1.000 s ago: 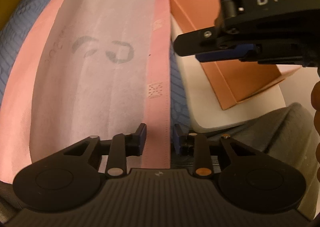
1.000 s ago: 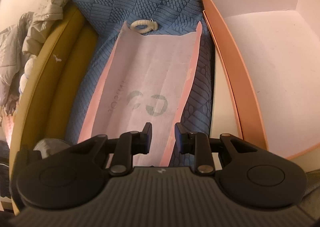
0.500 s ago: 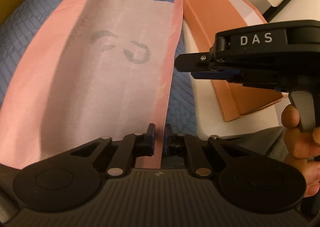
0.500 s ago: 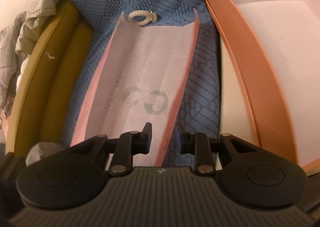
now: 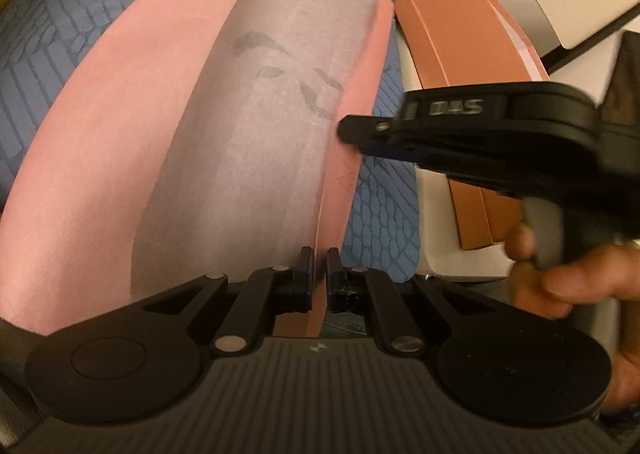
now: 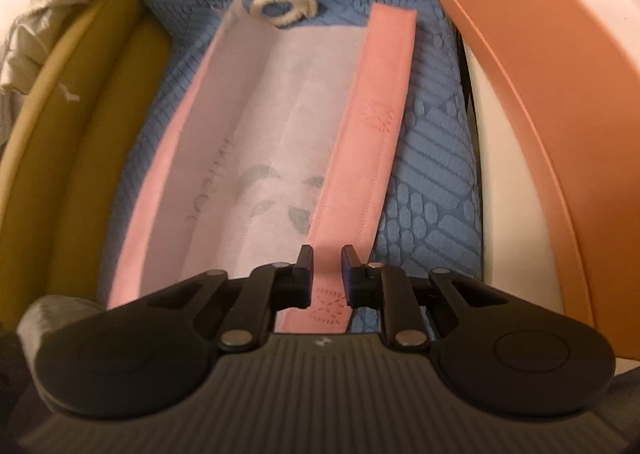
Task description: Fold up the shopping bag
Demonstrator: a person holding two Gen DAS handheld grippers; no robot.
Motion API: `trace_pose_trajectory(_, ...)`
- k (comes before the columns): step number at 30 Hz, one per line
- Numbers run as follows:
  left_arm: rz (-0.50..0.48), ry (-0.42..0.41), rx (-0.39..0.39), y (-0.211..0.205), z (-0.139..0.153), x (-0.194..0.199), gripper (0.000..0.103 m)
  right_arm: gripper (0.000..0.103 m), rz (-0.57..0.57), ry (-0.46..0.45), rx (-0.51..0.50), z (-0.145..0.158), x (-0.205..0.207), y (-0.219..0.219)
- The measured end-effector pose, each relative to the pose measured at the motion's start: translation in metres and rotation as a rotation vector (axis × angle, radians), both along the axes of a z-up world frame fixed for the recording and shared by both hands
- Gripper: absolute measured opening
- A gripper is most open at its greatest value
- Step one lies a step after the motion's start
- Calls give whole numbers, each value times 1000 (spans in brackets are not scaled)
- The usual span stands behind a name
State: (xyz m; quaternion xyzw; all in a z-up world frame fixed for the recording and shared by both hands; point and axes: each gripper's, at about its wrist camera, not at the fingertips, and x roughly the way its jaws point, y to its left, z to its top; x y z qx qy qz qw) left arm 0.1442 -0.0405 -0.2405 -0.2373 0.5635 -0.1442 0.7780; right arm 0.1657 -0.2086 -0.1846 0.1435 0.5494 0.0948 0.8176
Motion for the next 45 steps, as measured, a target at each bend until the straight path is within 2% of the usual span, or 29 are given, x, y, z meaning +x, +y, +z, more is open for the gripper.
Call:
trace_pose_trajectory(6, 16, -32, -16, 7, 7, 0, 8, 16, 40, -4, -29, -6, 7, 4)
trace_pose_trajectory(13, 14, -126, -25, 5, 31, -6, 8, 14, 81, 0, -34, -7, 11, 3)
trace_pose_trajectory(18, 55, -149, -39, 13, 42, -9, 8, 14, 89, 2, -23, -9, 14, 1)
trace_pose_trajectory(24, 39, -171, -31, 14, 51, -11, 8, 14, 105, 2, -21, -9, 15, 0)
trace_pose_trajectory(29, -47, -166, 21, -9, 41, -6, 8, 14, 119, 6, -10, -9, 17, -1)
trace_pose_trajectory(35, -87, -98, 90, -21, 15, -3, 8, 14, 105, 7, 18, -11, 16, -4)
trace_pose_trajectory(38, -80, -75, 90, -17, 5, -5, 8, 17, 102, -8, 31, -11, 14, -5)
trace_pose_trajectory(43, -66, -66, 76, -15, 6, -4, 8, 23, 80, -48, 47, -7, 20, -14)
trace_pose_trajectory(44, -66, -66, 77, -15, 6, -4, 8, 24, 74, -59, 45, -6, 21, -16)
trace_pose_trajectory(45, -70, -68, 84, -16, 6, -4, 8, 31, 66, -72, 42, -5, 23, -17)
